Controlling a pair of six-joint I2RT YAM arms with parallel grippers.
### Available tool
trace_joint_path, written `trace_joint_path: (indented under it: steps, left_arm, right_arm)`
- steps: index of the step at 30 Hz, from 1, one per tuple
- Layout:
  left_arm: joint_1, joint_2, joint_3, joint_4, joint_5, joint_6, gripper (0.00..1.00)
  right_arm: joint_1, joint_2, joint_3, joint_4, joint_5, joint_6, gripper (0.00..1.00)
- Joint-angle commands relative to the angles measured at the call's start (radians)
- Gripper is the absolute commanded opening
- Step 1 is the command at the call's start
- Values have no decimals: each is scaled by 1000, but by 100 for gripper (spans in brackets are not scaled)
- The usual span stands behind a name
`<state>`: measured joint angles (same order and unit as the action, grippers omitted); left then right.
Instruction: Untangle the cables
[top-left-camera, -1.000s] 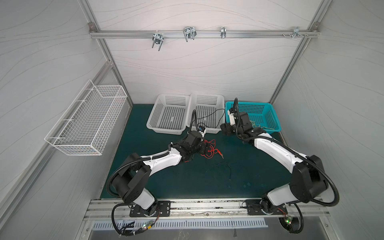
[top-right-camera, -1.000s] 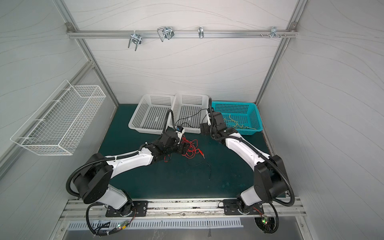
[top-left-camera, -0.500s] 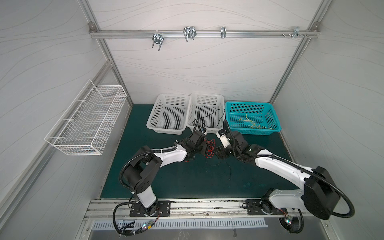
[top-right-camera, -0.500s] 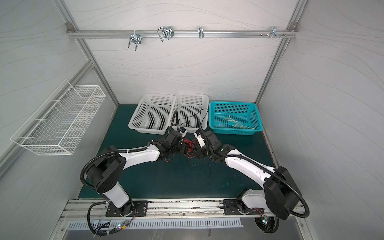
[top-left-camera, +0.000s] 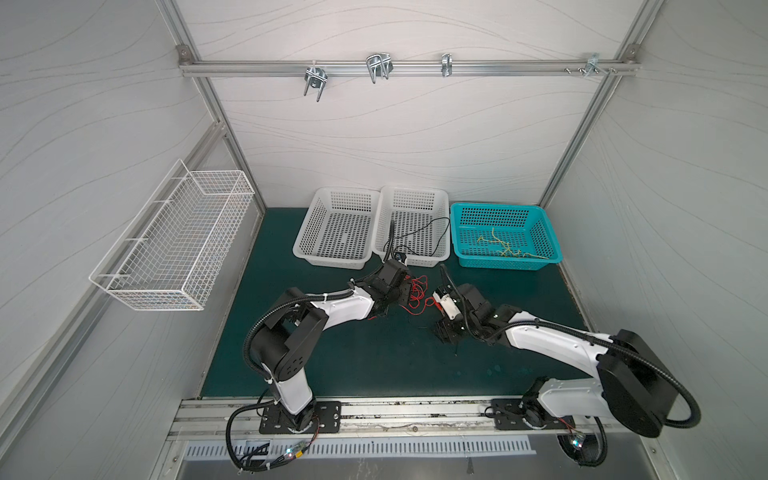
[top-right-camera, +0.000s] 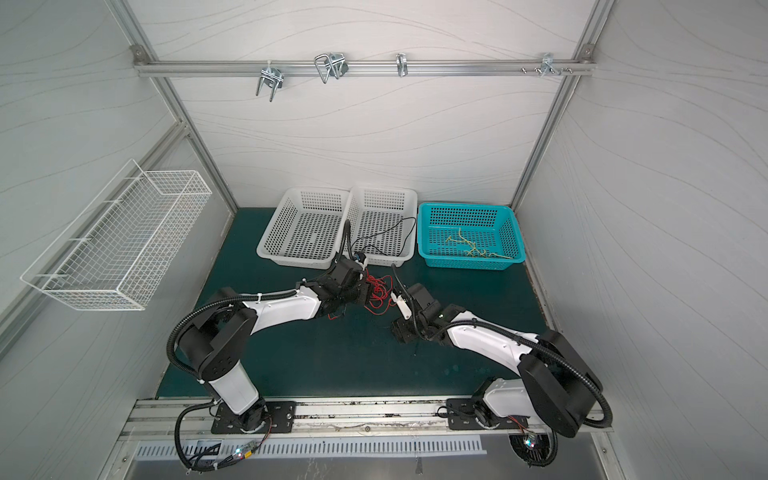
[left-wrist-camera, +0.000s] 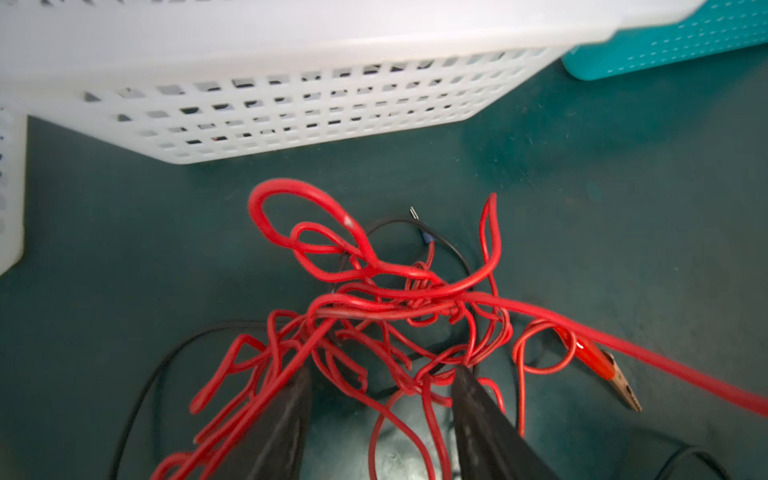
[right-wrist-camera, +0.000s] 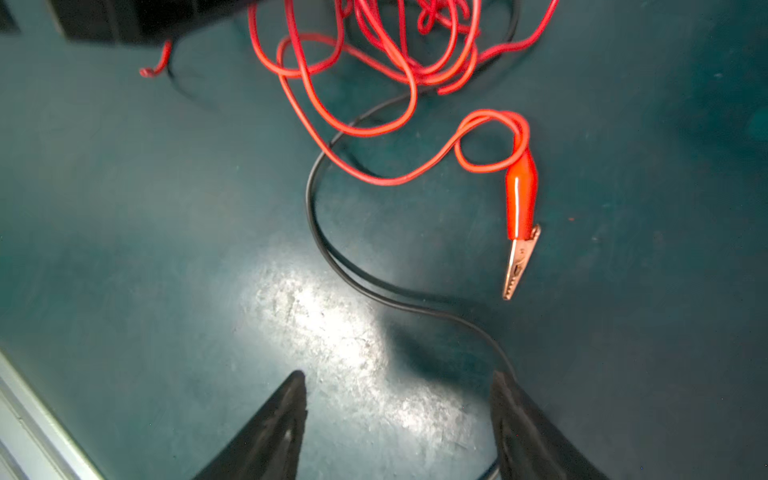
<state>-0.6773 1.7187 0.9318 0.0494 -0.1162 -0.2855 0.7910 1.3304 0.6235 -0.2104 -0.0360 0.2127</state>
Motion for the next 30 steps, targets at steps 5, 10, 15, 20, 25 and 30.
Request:
trace_joint_path:
  steps: [5,10,15,20,25,30]
  left_arm:
    - [3,7,40,-16,-8,-18,56]
    - [9,-5,29,-21,-16,-25,56]
    - [18,-8,18,-15,-10,-35,56]
    - [21,-9,12,-16,-11,-36,56]
    - [27,-15,-2,-4,-9,-38,56]
    - [27,-20,-16,10,-4,-41,56]
  right_arm:
    - [27,94,15,48,7,14,57]
    - [65,127,24,43,34,18,37]
    - [101,130,43,25,73,16,24]
    - [114,93,70,16,82,-16,30]
    - [114,111,117,0,173,-107,41]
    - [97,200,193,-55,204,-188,50]
